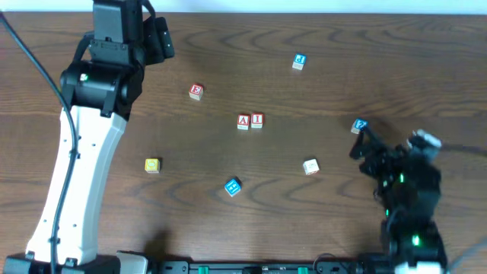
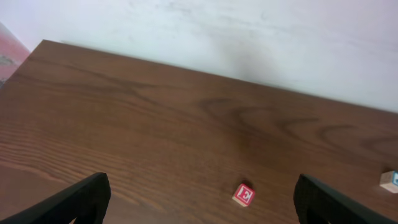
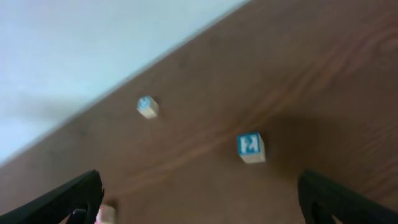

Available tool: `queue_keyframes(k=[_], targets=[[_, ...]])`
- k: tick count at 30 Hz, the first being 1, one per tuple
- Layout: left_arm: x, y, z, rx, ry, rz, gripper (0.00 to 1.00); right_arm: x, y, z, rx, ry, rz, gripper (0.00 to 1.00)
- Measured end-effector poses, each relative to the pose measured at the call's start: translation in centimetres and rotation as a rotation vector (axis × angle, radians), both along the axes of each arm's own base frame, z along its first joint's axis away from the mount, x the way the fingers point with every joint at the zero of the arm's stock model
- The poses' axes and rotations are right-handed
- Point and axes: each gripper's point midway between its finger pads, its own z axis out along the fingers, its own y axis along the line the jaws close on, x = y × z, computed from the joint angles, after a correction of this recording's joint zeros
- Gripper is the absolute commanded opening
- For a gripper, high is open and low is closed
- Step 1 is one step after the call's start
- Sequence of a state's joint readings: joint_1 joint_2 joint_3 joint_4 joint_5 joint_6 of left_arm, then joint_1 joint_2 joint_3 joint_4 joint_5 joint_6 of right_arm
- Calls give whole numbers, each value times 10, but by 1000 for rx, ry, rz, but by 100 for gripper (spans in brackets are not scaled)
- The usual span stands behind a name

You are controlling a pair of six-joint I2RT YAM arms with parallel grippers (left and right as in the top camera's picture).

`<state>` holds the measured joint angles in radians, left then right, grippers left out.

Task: Spell out Ai2
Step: 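Reach the right gripper forward toward the blue 2 block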

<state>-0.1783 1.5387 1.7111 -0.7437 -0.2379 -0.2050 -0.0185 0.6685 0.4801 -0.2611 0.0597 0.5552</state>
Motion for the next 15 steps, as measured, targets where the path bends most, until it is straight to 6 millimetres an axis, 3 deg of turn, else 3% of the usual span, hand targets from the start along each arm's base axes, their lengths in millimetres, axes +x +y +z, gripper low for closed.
queue_keyframes(k=[9,15], targets=[[3,-1,-2,-1,0,-2,95,59,2,-41,-85,409,95,99],[4,-1,-2,-2,0,-2,95,84,0,-66,-121,648,156,99]])
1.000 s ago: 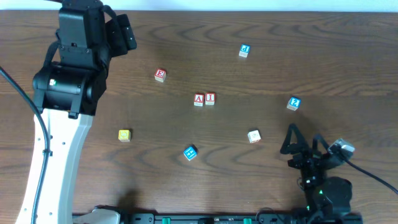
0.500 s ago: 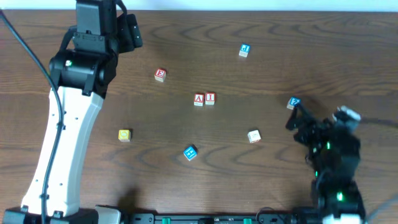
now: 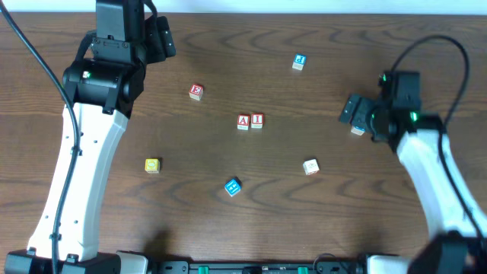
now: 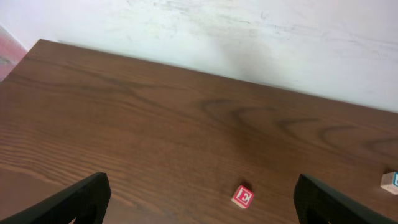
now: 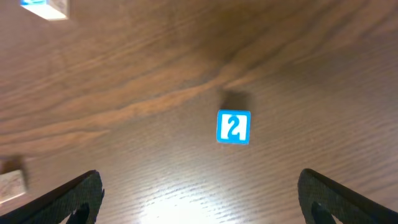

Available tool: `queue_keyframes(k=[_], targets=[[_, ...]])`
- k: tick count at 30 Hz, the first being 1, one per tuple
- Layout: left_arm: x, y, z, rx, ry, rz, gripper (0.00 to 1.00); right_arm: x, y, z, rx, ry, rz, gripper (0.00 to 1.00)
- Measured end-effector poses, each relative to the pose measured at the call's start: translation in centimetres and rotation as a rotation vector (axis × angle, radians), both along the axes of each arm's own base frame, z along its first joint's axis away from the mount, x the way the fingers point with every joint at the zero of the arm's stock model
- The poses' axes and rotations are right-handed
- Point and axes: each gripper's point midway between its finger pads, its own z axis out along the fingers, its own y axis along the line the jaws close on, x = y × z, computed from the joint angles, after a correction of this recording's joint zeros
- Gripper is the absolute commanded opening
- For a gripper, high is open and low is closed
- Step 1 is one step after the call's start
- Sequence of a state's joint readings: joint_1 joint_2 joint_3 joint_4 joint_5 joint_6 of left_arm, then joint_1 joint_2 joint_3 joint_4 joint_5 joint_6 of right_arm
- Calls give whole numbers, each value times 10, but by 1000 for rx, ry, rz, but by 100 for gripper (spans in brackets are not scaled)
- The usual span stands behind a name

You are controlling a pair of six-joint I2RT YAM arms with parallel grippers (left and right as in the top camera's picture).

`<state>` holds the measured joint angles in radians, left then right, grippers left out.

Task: Spell out Ai2
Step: 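Reach the right gripper forward toward the blue 2 block, then close the right gripper on the blue 2 block and lift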

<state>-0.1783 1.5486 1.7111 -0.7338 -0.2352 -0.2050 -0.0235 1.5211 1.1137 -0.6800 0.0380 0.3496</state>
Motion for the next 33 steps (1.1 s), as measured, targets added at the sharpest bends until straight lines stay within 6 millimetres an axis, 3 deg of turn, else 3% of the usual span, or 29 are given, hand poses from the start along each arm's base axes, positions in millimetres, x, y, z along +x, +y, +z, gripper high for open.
queue_keyframes(k=[10,19,33], targets=[[0,0,0,0,1,0,96,9,-7,-50,-37,209,22,99],[0,0,0,0,2,0,95,5,-20,-76,-38,280,-1,99],[-1,0,0,0,3,0,95,13,-33,-85,-35,265,-1,90]])
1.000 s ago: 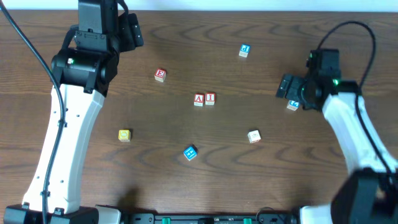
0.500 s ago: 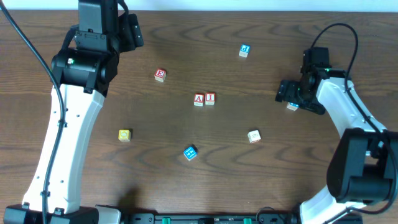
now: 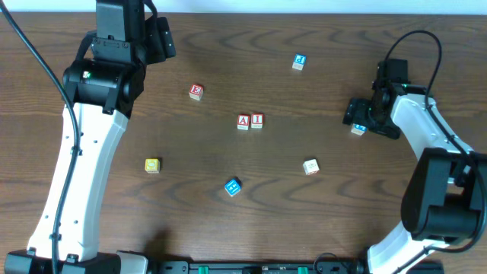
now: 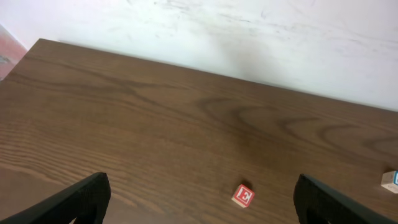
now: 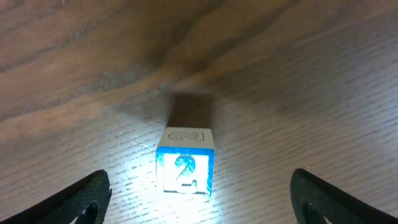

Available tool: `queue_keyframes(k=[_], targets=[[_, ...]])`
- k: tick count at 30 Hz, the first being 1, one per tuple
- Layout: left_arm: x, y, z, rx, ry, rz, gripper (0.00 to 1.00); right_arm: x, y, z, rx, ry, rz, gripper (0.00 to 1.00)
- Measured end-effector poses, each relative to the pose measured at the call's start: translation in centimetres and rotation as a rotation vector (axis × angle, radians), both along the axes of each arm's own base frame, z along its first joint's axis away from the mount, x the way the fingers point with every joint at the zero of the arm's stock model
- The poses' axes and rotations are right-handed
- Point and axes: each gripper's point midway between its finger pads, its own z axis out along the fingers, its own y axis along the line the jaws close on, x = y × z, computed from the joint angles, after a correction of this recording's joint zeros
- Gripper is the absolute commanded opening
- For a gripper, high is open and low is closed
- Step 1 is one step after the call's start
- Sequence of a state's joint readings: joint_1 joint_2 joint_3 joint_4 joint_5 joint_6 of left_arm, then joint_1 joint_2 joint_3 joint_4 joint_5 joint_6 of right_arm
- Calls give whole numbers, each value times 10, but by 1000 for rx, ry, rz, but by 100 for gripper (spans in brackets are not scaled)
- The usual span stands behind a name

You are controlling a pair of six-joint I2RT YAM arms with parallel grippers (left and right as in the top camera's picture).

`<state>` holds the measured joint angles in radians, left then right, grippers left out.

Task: Spell out Ai2
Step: 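Close the right gripper on the blue 2 block and lift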

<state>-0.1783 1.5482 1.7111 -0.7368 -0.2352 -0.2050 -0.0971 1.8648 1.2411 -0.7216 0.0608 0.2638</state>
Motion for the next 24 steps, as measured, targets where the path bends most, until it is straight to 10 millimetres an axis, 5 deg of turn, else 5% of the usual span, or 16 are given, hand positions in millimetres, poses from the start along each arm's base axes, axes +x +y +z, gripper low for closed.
queue_keyframes(k=[6,10,24], targets=[[0,0,0,0,0,0,95,-4,4,-20,28,49,11,85],[0,0,0,0,1,0,95,-3,6,-21,36,48,22,59],[0,0,0,0,1,0,95,1,6,-20,40,30,20,29]])
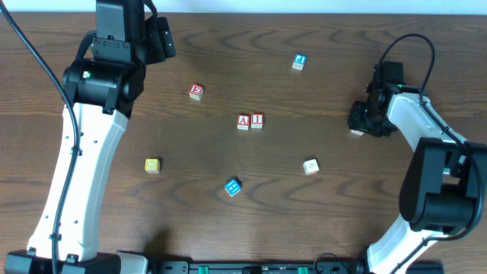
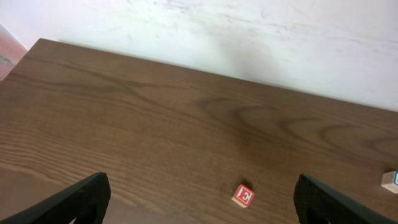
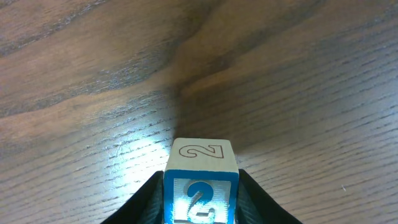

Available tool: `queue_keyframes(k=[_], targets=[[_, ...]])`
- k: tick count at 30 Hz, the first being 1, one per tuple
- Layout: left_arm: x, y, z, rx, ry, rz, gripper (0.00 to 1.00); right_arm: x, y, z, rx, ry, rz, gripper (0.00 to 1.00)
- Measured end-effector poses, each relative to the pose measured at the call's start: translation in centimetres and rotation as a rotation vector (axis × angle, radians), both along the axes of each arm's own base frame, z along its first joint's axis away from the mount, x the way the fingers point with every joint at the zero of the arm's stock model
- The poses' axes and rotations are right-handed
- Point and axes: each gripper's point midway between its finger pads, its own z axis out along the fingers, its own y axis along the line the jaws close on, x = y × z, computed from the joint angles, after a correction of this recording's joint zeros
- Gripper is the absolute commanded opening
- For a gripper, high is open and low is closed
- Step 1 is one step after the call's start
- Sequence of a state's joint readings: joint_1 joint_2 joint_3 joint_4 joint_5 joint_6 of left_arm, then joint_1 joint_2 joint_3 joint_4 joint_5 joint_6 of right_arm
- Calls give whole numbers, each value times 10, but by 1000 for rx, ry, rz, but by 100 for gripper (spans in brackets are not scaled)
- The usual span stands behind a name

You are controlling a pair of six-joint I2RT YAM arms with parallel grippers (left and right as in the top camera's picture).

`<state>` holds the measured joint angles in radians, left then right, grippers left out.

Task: Spell out Ai2
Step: 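Close the right gripper on the blue 2 block and lift, then carry the 2 block with the right gripper to right of the I block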

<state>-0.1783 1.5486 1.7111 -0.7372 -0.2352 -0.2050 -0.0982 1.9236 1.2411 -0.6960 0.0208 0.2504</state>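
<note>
Two red blocks, A [image 1: 243, 121] and I [image 1: 257, 119], sit side by side at the table's middle. The blue-faced 2 block [image 3: 200, 171] is at the right, squeezed between the black fingers [image 3: 148, 204] of my right gripper [image 3: 200, 208], which is shut on it. It still seems to rest on the wood. From overhead the right gripper [image 1: 362, 120] covers most of that block. My left gripper [image 2: 199, 208] hangs open and high over the far left, with nothing between its fingers.
Loose blocks lie around the table [image 1: 342, 213]: a red E block [image 1: 196, 91], a blue one [image 1: 299, 61] at the back, a yellow one [image 1: 152, 164] on the left, a beige one [image 1: 310, 166] and a blue one [image 1: 233, 186] toward the front.
My right gripper stood wide open around the 2 block; now its fingers are shut against the block's sides. The left arm and the other blocks have not moved.
My right arm was low at the front right with the 2 block beyond it. Then the open gripper was over the block, then down around it. Now it is shut on it. The left arm has stayed still throughout.
</note>
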Motion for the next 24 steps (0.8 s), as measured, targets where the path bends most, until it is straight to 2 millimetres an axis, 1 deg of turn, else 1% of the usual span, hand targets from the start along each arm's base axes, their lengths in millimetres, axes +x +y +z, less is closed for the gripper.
queue_keyframes(k=[1,3,5,11,14,15,18,20,24], targets=[[0,0,0,0,0,0,95,0,0,0,0,0,1,26],[0,0,0,0,0,0,95,0,0,0,-1,-1,2,25],[0,0,0,0,0,0,95,0,0,0,0,-1,1,21],[0,0,0,0,0,0,95,1,0,0,-1,-3,1,19],[0,0,0,0,0,0,95,2,1,0,6,-7,3,15],[0,0,0,0,0,0,95,2,3,1,14,-9,5,15],[0,0,0,0,2,0,95,7,11,4,37,-21,21,13],[-1,0,-1,1,5,0,95,15,19,11,48,-41,41,13],[-3,2,-3,10,16,6,95,37,42,36,56,-97,99,4]])
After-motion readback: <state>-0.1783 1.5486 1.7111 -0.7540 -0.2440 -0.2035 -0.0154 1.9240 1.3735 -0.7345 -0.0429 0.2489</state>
